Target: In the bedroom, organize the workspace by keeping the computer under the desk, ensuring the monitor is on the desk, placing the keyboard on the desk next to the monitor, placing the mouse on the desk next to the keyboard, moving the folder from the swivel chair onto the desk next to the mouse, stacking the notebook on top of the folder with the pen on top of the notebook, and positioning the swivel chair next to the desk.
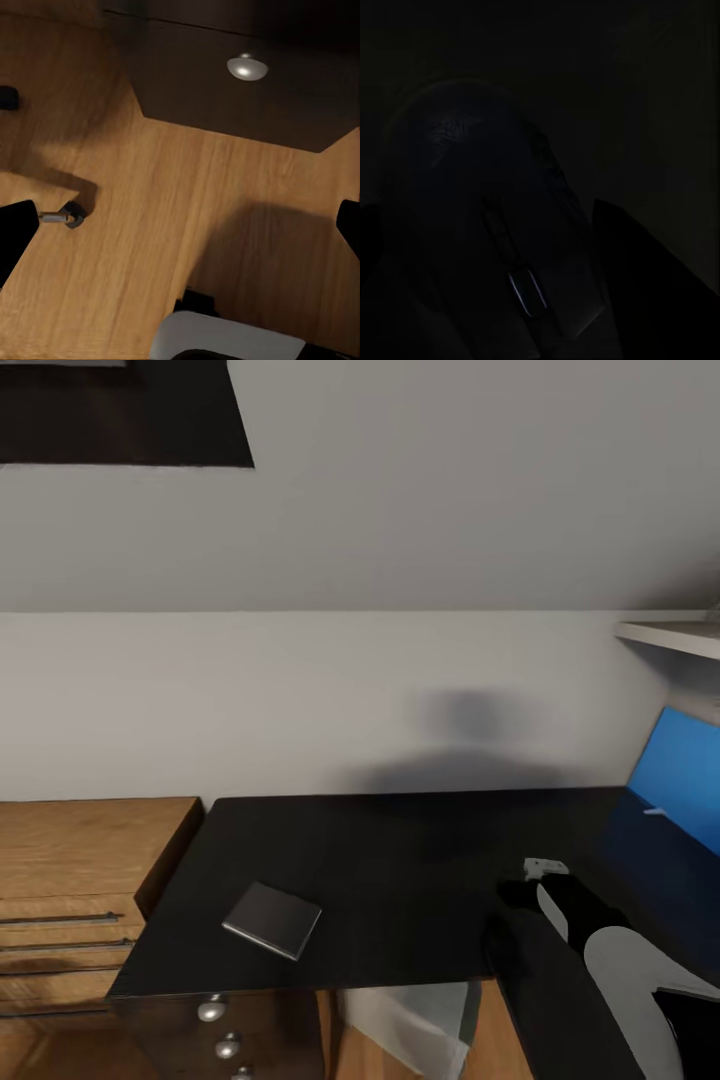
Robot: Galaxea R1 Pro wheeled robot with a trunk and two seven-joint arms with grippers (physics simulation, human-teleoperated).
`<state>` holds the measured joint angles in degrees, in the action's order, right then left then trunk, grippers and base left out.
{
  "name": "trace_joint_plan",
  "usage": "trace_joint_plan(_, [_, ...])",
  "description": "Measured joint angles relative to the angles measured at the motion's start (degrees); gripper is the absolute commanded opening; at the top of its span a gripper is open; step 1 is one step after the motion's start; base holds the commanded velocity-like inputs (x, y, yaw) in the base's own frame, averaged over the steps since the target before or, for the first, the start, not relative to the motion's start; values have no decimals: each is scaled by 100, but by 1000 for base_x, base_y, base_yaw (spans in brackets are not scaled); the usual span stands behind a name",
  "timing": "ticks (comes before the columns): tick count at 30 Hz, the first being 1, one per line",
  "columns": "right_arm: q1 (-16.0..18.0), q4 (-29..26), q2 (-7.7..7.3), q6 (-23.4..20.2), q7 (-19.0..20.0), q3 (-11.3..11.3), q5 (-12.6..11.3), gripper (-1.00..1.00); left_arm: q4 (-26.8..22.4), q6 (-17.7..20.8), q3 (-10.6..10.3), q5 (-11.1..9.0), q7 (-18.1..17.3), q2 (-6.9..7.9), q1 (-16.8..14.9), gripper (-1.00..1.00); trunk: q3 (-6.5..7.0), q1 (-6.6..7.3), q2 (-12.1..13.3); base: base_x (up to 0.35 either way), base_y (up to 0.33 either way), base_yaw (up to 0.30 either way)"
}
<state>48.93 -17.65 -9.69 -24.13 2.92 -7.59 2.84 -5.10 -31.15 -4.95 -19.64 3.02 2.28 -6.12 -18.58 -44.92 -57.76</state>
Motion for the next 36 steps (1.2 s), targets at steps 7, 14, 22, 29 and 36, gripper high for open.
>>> trace_joint_plan(7, [0, 0, 9, -13, -1, 0, -1, -100, -1, 19, 0, -6, 0, 0, 0, 100, 0, 0, 0, -336, 22, 0])
trace_joint_plan(14, [-1, 0, 14, -3, -1, 3, 4, -100, 1, 19, -6, -10, -5, 0, 0, 100, 8, 0, 0, -337, 89, -40])
trace_joint_plan(22, [-1, 9, 14, 8, 15, 7, 7, -100, 0, 18, -3, -14, -2, -1, 0, 100, 32, 0, 1, -337, 118, -64])
trace_joint_plan(29, [-15, 5, 20, 96, 49, 12, 1, -100, -1, 13, -8, -14, -7, -1, 0, 100, 34, 0, 1, -337, 121, -4])
trace_joint_plan(36, [-19, 9, 101, 441, 42, 18, 13, -100, -1, 10, -8, -11, -8, 0, 0, 100, 34, 2, 1, -250, 163, 0])
